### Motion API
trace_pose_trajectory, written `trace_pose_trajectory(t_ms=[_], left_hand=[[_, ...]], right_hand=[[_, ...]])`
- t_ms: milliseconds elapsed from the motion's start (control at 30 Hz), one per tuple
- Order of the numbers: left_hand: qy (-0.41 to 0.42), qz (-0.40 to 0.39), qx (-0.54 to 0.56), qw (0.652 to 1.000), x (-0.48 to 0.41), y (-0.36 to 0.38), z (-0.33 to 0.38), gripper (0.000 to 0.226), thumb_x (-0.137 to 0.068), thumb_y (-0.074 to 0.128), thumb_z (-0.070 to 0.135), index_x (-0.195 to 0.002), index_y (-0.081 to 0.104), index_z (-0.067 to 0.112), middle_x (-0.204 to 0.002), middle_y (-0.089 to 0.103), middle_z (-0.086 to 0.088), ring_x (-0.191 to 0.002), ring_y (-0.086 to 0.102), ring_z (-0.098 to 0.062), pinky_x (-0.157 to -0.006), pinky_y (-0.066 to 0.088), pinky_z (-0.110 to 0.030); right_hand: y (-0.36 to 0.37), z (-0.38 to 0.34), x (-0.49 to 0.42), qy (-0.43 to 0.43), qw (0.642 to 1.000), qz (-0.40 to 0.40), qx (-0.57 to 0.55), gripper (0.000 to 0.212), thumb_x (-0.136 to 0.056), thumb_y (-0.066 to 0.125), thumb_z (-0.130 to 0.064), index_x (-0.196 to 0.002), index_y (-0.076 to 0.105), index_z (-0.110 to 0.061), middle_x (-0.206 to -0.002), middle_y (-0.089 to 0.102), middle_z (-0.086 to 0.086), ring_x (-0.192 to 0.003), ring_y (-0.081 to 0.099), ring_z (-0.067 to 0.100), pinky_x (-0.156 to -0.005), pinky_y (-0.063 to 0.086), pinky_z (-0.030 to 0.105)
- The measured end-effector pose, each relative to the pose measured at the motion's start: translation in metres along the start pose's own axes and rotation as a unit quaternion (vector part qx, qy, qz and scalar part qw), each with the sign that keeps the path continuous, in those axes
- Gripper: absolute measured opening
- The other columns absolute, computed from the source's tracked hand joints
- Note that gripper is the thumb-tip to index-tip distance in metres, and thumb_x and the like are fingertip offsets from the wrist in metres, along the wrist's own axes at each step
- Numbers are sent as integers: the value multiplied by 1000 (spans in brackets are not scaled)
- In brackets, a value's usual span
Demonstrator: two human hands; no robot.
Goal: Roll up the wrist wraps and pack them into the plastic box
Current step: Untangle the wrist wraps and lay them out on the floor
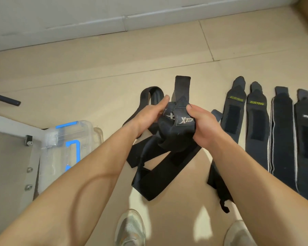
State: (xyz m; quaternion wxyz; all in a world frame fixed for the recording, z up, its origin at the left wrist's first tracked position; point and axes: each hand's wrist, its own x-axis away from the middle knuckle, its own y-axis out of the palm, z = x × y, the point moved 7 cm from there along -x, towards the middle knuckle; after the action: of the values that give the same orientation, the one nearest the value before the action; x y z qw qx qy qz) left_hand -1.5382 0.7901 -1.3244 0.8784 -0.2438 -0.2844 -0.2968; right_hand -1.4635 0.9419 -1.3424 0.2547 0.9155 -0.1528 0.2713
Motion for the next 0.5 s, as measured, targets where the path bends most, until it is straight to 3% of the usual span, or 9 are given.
trace_pose_trajectory(t_ms=[67, 167, 267, 367, 500], left_hand=[[34, 0, 22, 999, 22, -8, 19, 96, -62, 41, 100, -115, 75, 28, -119, 75, 4, -119, 65, -17, -116, 36, -41], [95, -6, 25, 995, 60, -25, 54, 77, -80, 52, 85, -112, 76, 19, -116, 73, -10, -121, 65, -21, -117, 38, -43], [164, 18, 39, 985, 96, -44, 94, 46, -99, 59, 47, -106, 75, 4, -104, 77, -8, -100, 73, -21, -96, 55, -40], [195, 85, 70, 975, 138, -62, 134, 35, -102, 57, 41, -103, 76, 12, -96, 79, -3, -85, 75, -14, -71, 57, -27], [228, 148, 114, 956, 191, -78, 169, 33, -102, 57, 42, -101, 77, 15, -96, 79, -3, -88, 75, -21, -71, 59, -35]], right_hand=[[12, -17, 15, -17, 1000, 1, -9, 33, -103, 56, -22, -129, 64, -2, -123, 72, 18, -116, 69, 34, -106, 51, 52], [33, -52, 41, -54, 999, 2, -2, 32, -104, 56, -21, -129, 65, -4, -122, 73, 15, -115, 69, 33, -105, 52, 51], [61, -95, 71, -94, 995, -12, 4, 30, -104, 56, -20, -129, 64, -5, -119, 74, 14, -111, 71, 31, -98, 57, 47], [88, -137, 105, -136, 991, -16, -3, 31, -102, 60, -18, -131, 61, -6, -120, 73, 15, -109, 72, 32, -93, 59, 47], [110, -185, 161, -176, 984, -6, -6, 30, -102, 61, -18, -128, 63, -4, -116, 74, 17, -100, 75, 31, -82, 62, 46]])
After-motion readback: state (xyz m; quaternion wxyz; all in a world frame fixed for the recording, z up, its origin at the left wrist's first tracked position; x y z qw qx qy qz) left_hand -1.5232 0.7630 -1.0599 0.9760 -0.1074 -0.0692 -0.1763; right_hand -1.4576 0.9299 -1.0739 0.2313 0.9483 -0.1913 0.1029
